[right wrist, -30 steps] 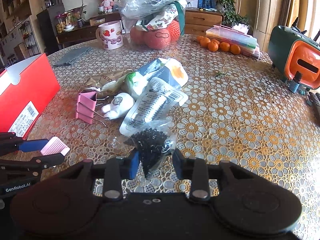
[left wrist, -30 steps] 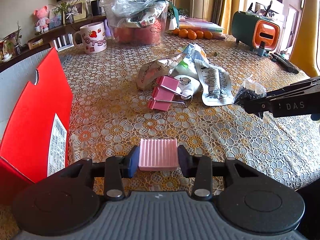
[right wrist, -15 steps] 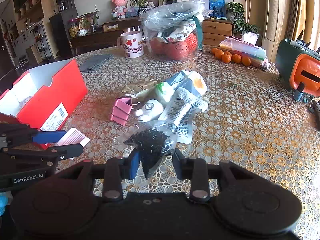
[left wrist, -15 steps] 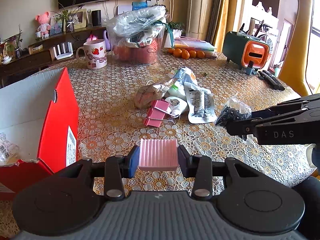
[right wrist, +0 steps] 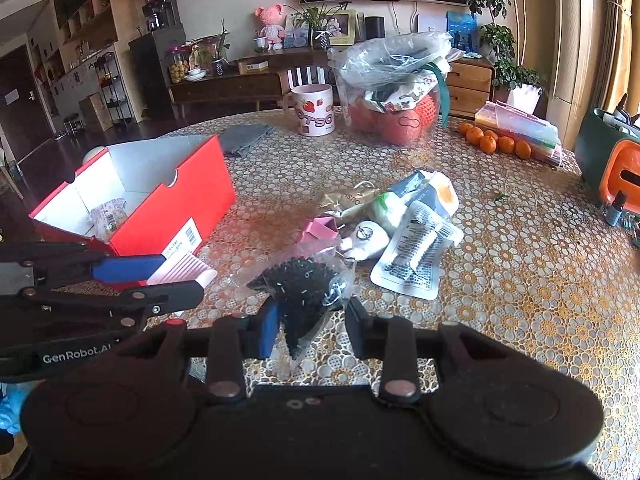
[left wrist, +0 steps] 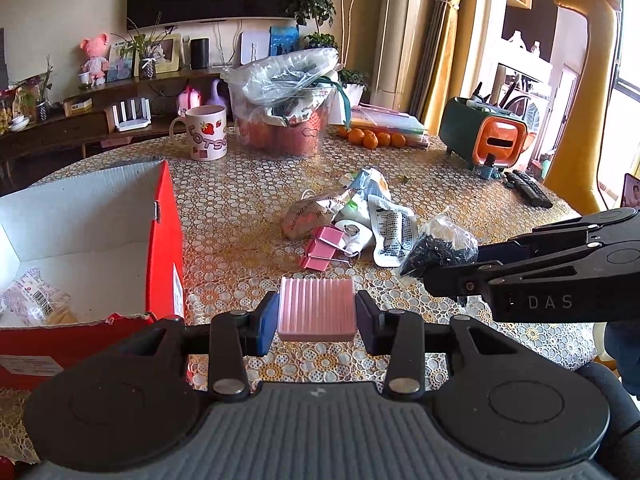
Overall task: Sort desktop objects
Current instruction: 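Carry the pink block and black parts bag with both tools into the red box, then open the left tool to release the pink block while the right tool releases the black bag, then withdraw both tools from the box back over the table, then reach the left tool to the pink binder clip while the right tool reaches the white packet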
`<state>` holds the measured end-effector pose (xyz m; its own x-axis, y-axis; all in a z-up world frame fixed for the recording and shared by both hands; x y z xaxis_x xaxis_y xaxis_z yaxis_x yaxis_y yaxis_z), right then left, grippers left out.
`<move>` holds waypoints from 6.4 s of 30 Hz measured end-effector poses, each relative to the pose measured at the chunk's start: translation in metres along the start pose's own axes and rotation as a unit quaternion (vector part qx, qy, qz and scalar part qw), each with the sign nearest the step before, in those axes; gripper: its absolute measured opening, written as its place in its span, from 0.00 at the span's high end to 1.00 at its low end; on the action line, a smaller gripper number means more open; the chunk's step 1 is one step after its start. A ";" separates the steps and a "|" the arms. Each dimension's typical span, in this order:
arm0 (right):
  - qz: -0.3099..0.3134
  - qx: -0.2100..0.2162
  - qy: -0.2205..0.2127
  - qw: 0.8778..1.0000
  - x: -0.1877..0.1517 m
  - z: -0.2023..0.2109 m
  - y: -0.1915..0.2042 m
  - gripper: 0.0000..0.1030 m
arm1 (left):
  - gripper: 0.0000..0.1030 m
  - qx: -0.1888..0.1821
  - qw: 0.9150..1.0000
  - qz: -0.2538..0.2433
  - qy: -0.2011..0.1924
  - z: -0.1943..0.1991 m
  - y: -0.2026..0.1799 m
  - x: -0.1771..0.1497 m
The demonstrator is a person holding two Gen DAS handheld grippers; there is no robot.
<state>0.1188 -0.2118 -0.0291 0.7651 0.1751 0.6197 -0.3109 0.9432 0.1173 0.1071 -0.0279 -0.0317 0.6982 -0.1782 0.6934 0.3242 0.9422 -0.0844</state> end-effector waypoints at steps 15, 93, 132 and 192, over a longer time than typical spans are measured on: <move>0.034 0.026 -0.006 0.999 0.018 0.013 0.060 0.66 | 0.62 0.023 0.999 0.020 -0.038 0.050 0.048 0.001; 0.190 0.022 0.118 0.974 0.106 -0.171 0.229 0.67 | 0.61 0.081 0.971 0.032 0.223 -0.128 0.263 0.070; 0.136 0.104 0.016 0.985 0.107 -0.066 0.195 0.11 | 0.28 0.132 0.984 0.050 0.109 -0.028 0.230 0.078; -0.020 -0.035 -0.047 0.998 -0.005 0.020 -0.060 0.05 | 0.02 0.050 0.999 -0.015 0.008 -0.019 -0.016 0.035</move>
<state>0.1226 -0.2751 -0.0243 0.7194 0.1126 0.6854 -0.2384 0.9668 0.0914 0.1389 -0.0546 -0.0196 0.7000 -0.2108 0.6823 0.2807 0.9597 0.0085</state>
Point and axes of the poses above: each gripper's, at about its wrist camera, not at the fingertips, and z roughly against the way its jaws point, y to its left, x to its top, the point moved 3 cm from there along -z, roughly the way its jaws point, and after that the axes turned 8 degrees about y, right-handed, at the moved point
